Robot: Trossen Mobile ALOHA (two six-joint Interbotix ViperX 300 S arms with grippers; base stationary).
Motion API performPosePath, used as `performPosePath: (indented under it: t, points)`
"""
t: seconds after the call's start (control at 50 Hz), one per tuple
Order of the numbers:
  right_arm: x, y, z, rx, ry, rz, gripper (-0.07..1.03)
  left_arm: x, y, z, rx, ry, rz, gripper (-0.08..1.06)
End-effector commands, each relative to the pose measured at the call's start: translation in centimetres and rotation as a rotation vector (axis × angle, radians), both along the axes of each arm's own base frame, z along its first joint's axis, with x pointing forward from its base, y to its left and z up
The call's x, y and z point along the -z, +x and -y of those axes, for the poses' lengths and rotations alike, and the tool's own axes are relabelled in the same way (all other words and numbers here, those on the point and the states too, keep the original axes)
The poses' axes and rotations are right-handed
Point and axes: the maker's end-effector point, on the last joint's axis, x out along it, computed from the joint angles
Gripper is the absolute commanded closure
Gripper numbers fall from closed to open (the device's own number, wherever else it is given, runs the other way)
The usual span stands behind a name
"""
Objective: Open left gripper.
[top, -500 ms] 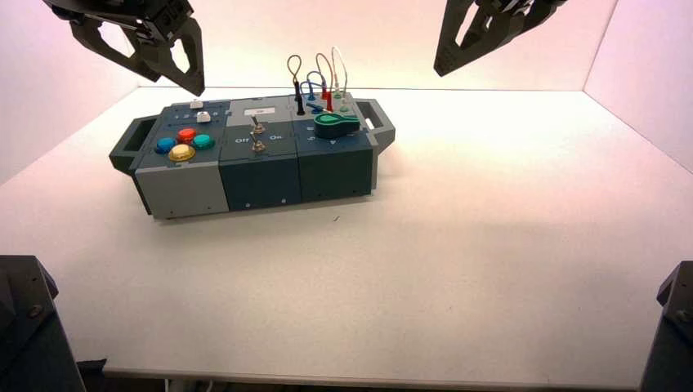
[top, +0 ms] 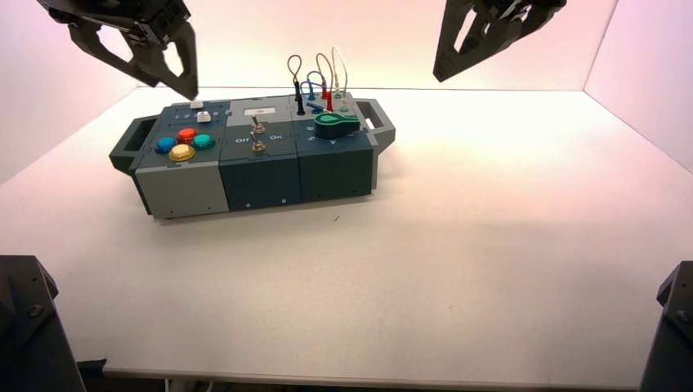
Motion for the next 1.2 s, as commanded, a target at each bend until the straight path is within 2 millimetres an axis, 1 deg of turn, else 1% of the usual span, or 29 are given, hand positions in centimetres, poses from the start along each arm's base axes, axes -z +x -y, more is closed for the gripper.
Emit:
performPosePath:
  t: [0.02,0.04,0.08,0.1,0.12,0.14,0.16,0.18,0.2,0.22,0.24,0.26,0.3,0.74,0.76,0.78,0.8,0.82,0.84,0.86,0.88,0.92,0.94,0.96,0.98,1.0,1.06,1.2]
  points:
    - [-0.6,0.4,-0.2,0.002,0.01,0.014,0.39,-1.1,0.7,0.5,0.007,-0.013,0.03,0.32]
    - [-0.6,0.4,-0.3,0.002,0.012,0.014,0.39,-1.1,0.7,0.5,0.01,-0.013,0.031,0.32]
    - [-0.6,0.4,-0.3,0.002,0.012,0.014,0.39,-1.2,0.7,0.6,0.014,-0.012,0.031,0.39]
    - [-0.6,0.4,-0.3,0.002,0.012,0.014,0.39,-1.2,0.6,0.6,0.017,-0.012,0.032,0.5]
    - [-0.6,0.4,-0.2,0.002,0.011,0.013,0.39,-1.2,0.5,0.6,0.021,-0.007,0.027,0.66]
    - [-0.6,0.4,-0.2,0.002,0.011,0.013,0.39,-1.1,0.4,0.6,0.023,-0.004,0.023,0.76]
    - [-0.6,0.4,-0.2,0.002,0.011,0.013,0.39,-1.1,0.4,0.5,0.025,0.001,0.017,0.97]
    - [-0.6,0.4,-0.3,0.002,0.012,0.014,0.39,-1.2,0.3,0.5,0.028,0.003,0.016,1.04]
    - [-0.6,0.4,-0.2,0.002,0.009,0.013,0.39,-1.3,0.3,0.5,0.029,0.003,0.018,0.97]
    - [-0.6,0.4,-0.2,0.002,0.011,0.013,0.39,-1.3,0.3,0.5,0.03,0.003,0.019,0.96]
    - [-0.6,0.4,-0.2,0.004,0.01,0.011,0.39,-1.3,0.3,0.5,0.032,0.003,0.021,1.0]
    - [-0.6,0.4,-0.2,0.002,0.011,0.013,0.39,-1.3,0.3,0.5,0.032,0.003,0.021,1.02]
    - [-0.6,0.4,-0.2,0.003,0.01,0.012,0.39,-1.3,0.3,0.5,0.032,0.003,0.021,1.0]
    - [-0.6,0.4,-0.2,0.003,0.009,0.011,0.39,-1.5,0.3,0.5,0.032,0.001,0.025,1.0]
    - [-0.6,0.4,-0.2,0.001,0.008,0.011,0.39,-1.5,0.3,0.6,0.033,-0.002,0.027,0.97]
    - [-0.6,0.4,-0.2,0.003,0.01,0.012,0.39,-1.5,0.4,0.6,0.031,-0.003,0.028,0.91]
    - [-0.6,0.4,-0.2,0.001,0.007,0.012,0.39,-1.6,0.5,0.6,0.028,-0.009,0.033,0.81]
    - [-0.6,0.4,-0.2,0.001,0.007,0.013,0.39,-1.6,0.5,0.7,0.026,-0.01,0.032,0.75]
    - [-0.6,0.3,-0.2,0.001,0.007,0.01,0.39,-1.7,0.6,0.7,0.025,-0.015,0.038,0.59]
    - [-0.6,0.3,-0.2,0.001,0.007,0.01,0.39,-1.7,0.7,0.8,0.023,-0.019,0.043,0.4]
    - [-0.6,0.3,-0.2,0.001,0.007,0.01,0.39,-1.7,0.8,0.8,0.024,-0.021,0.047,0.3]
    - [-0.6,0.4,-0.2,0.001,0.006,0.011,0.39,-1.8,1.0,1.0,0.024,-0.033,0.069,-0.07]
    - [-0.6,0.3,-0.2,0.001,0.005,0.01,0.39,-1.9,1.1,1.0,0.024,-0.036,0.074,-0.03]
    - [-0.6,0.3,-0.2,0.0,0.006,0.009,0.39,-1.9,1.1,1.1,0.027,-0.037,0.077,0.08]
    - [-0.6,0.3,-0.2,0.002,0.006,0.009,0.39,-2.0,1.1,1.1,0.029,-0.037,0.078,0.09]
    - [-0.6,0.3,-0.2,0.002,0.006,0.009,0.39,-2.3,1.1,1.1,0.026,-0.044,0.089,0.04]
    - [-0.6,0.3,-0.2,0.002,0.003,0.007,0.39,-2.4,1.0,1.1,0.026,-0.048,0.097,-0.04]
    - [-0.7,0.3,-0.2,0.002,0.006,0.009,0.39,-2.2,1.0,1.1,0.025,-0.049,0.095,-0.04]
